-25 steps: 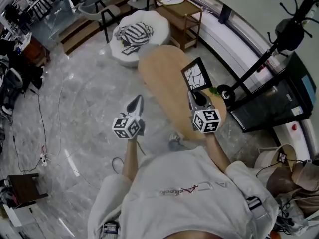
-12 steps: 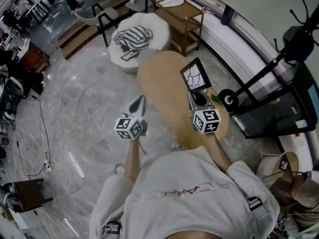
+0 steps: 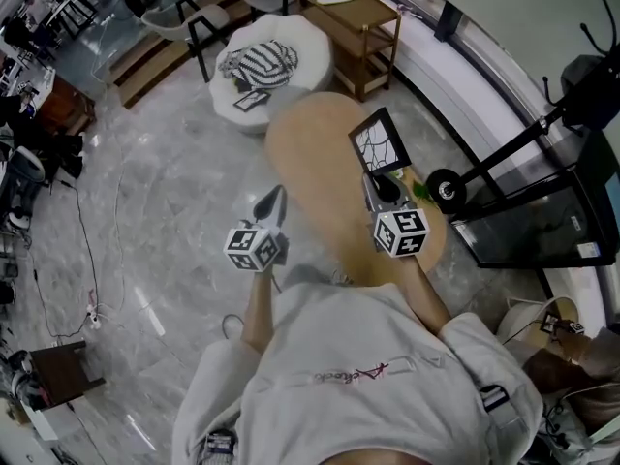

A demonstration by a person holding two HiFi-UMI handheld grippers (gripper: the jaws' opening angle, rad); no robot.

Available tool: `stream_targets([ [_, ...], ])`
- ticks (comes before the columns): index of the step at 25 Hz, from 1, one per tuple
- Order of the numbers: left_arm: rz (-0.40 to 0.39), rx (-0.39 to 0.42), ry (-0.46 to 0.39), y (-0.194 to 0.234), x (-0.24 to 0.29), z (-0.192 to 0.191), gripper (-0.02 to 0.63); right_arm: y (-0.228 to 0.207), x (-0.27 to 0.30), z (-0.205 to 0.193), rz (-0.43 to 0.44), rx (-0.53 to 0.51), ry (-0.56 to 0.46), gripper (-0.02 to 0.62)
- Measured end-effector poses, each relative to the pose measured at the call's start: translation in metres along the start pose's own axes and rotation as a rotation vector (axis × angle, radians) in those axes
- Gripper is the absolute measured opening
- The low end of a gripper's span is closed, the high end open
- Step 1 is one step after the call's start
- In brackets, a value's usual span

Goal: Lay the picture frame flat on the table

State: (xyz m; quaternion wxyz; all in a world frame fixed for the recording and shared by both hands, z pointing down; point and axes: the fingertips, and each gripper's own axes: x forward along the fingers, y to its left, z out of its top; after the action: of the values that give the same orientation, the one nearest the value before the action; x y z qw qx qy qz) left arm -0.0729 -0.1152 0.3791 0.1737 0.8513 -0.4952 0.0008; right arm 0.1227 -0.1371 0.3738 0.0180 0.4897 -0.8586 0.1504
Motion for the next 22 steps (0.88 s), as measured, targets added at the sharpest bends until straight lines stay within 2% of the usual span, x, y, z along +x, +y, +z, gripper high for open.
stream_targets([
  [11, -0.005, -0.023, 0.037, 0.010, 0.012, -0.013, 0.000, -0.001, 0.017, -0.012, 0.005, 0.011, 0.036, 0.071],
  [22, 0.007, -0.058, 0.084, 0.060, 0.031, -0.033, 0.000, -0.004, 0.069, -0.036, 0.000, 0.022, 0.102, 0.071],
])
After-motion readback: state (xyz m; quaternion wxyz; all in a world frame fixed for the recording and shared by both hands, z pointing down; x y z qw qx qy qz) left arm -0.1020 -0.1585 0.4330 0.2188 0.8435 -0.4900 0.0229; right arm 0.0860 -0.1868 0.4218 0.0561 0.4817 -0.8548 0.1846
